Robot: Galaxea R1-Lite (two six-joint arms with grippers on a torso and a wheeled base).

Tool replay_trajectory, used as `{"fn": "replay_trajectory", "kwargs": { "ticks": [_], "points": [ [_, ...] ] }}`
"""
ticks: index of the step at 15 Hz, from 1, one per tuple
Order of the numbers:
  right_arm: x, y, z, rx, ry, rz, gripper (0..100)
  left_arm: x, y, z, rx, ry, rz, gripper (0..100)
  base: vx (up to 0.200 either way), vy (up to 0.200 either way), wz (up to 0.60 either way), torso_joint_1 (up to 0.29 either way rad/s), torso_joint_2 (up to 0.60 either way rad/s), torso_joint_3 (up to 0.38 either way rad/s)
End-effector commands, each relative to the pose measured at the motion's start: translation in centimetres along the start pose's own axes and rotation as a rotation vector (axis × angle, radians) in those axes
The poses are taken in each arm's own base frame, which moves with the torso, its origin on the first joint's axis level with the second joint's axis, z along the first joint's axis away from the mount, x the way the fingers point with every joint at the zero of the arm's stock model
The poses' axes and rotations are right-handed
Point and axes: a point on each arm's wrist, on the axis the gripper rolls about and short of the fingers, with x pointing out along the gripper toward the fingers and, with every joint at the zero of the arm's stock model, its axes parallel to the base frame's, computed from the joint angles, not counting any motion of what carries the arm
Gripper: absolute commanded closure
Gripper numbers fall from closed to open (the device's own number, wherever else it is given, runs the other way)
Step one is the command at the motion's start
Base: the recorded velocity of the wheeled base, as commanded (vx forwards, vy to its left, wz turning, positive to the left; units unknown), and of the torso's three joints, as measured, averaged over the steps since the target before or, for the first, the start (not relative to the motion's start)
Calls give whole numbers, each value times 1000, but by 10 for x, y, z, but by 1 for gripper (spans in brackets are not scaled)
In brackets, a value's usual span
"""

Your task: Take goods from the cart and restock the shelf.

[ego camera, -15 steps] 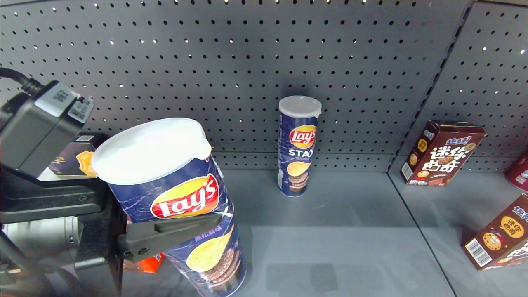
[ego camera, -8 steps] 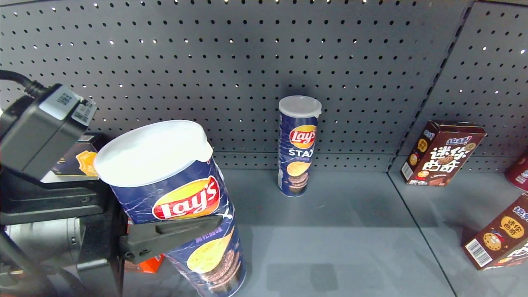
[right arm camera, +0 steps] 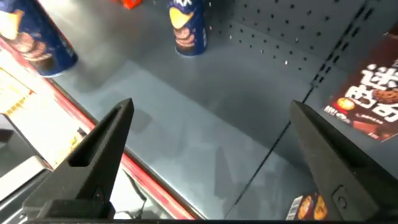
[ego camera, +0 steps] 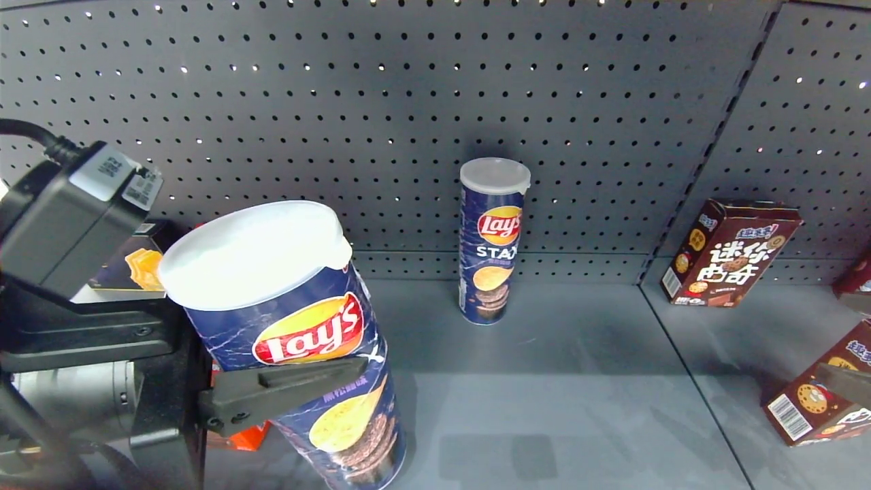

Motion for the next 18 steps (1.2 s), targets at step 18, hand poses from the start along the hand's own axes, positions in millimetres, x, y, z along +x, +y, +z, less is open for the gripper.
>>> {"fn": "replay_trajectory", "kwargs": {
  "ticks": [18],
  "points": [
    [141, 5, 15, -25, -19, 27, 0, -1, 2, -6, -17, 21, 11, 100, 0, 0, 0, 0, 0, 0]
  ]
}}
